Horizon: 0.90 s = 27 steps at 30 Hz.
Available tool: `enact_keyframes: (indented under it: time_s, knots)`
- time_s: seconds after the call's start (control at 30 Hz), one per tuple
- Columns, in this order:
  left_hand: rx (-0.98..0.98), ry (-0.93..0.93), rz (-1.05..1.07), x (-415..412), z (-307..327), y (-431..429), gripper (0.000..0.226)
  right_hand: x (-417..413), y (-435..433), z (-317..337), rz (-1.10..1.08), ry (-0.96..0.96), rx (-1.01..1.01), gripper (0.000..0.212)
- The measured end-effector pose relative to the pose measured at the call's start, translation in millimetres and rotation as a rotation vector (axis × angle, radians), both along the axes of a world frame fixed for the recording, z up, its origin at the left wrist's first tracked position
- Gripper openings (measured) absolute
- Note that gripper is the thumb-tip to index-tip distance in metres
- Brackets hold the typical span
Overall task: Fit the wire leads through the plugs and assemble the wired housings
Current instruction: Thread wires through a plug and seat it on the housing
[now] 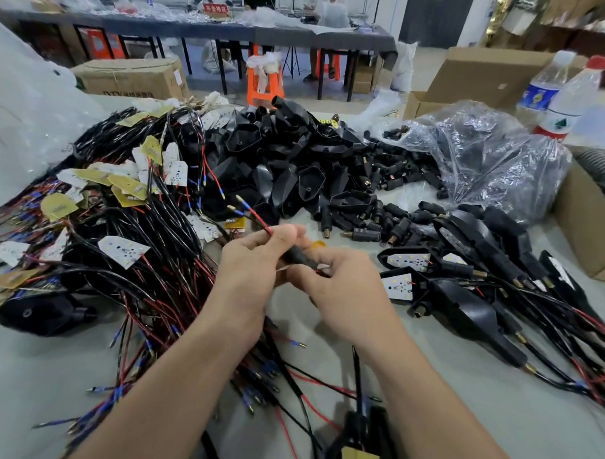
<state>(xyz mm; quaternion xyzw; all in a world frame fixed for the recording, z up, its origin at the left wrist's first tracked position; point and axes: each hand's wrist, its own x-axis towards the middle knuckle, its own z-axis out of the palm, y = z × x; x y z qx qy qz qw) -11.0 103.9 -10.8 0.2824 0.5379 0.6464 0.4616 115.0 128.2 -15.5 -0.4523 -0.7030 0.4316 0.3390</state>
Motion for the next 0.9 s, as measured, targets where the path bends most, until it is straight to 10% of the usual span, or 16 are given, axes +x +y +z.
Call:
enact_keyframes:
  time_s: [0.17,0.9]
  knots:
    - [0.068,-0.039,0.173,-20,4,2,0.024,10,5,3,0.092,0.196,-0.308,0.009]
    - [0.106,0.118,-0.136,-15,2,-5,0.028,16,8,1,0.092,0.211,-0.22,0.013]
